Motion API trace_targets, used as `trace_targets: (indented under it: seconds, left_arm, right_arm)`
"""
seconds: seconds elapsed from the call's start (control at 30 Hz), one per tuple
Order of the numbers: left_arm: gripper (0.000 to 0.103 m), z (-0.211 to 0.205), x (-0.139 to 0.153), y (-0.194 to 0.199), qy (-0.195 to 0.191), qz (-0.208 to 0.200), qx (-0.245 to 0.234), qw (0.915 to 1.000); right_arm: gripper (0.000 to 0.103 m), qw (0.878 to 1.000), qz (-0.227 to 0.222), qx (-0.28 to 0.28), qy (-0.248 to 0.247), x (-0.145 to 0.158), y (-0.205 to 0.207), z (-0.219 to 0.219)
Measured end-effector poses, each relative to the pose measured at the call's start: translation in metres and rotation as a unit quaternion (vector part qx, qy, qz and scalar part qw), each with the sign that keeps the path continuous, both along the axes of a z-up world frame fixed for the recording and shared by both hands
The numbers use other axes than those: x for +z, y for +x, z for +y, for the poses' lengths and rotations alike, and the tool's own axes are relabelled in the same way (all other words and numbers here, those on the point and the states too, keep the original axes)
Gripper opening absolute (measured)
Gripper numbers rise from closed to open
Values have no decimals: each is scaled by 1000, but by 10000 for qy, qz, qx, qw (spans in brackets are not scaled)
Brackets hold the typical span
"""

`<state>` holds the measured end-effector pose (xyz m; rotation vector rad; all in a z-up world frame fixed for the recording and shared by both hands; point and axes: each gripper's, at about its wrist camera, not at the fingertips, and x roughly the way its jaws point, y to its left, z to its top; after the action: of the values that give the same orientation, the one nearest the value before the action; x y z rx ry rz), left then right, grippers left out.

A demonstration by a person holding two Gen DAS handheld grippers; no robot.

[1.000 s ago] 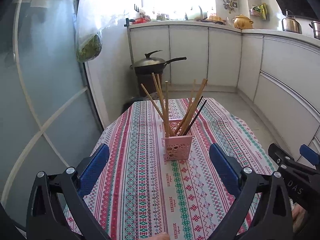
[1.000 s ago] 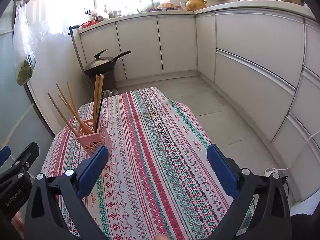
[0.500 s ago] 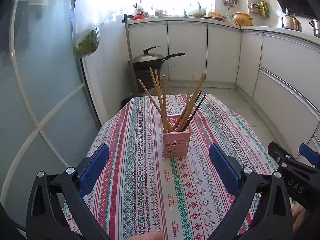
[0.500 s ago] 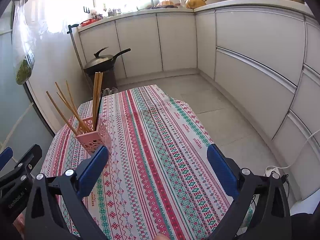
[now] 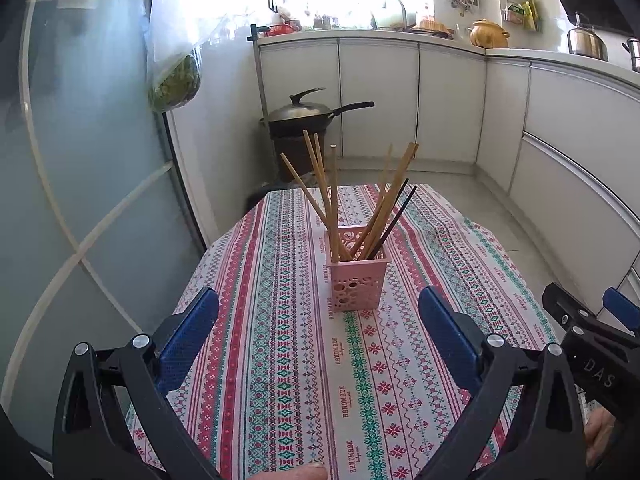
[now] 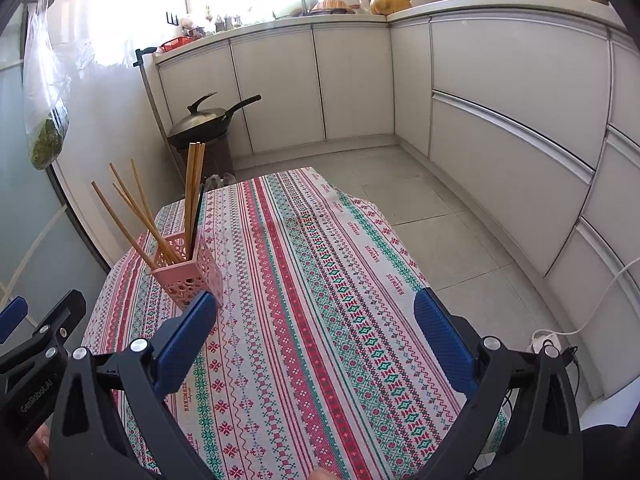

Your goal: Organize utensils

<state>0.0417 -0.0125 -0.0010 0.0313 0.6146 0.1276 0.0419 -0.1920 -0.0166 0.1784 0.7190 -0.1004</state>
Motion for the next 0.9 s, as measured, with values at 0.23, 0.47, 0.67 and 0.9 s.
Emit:
trace_targets:
  seconds: [0.23, 0.47, 0.67, 0.9]
  left_arm:
    - [96, -1, -1, 0, -1, 16, 5, 10000]
    - [96, -1, -2, 0, 6, 20, 30, 10000]
    - [96, 0, -2, 0, 4, 25, 32, 10000]
    - [96, 0, -3, 0, 8, 36, 50, 10000]
  right_arm:
    - [96, 10000, 44, 11, 1, -2, 1, 0]
    - [96, 10000, 47, 10, 5, -2, 1, 0]
    - [96, 10000, 48, 12, -4, -2, 0, 0]
    - [96, 10000, 52, 11, 1, -3, 0, 0]
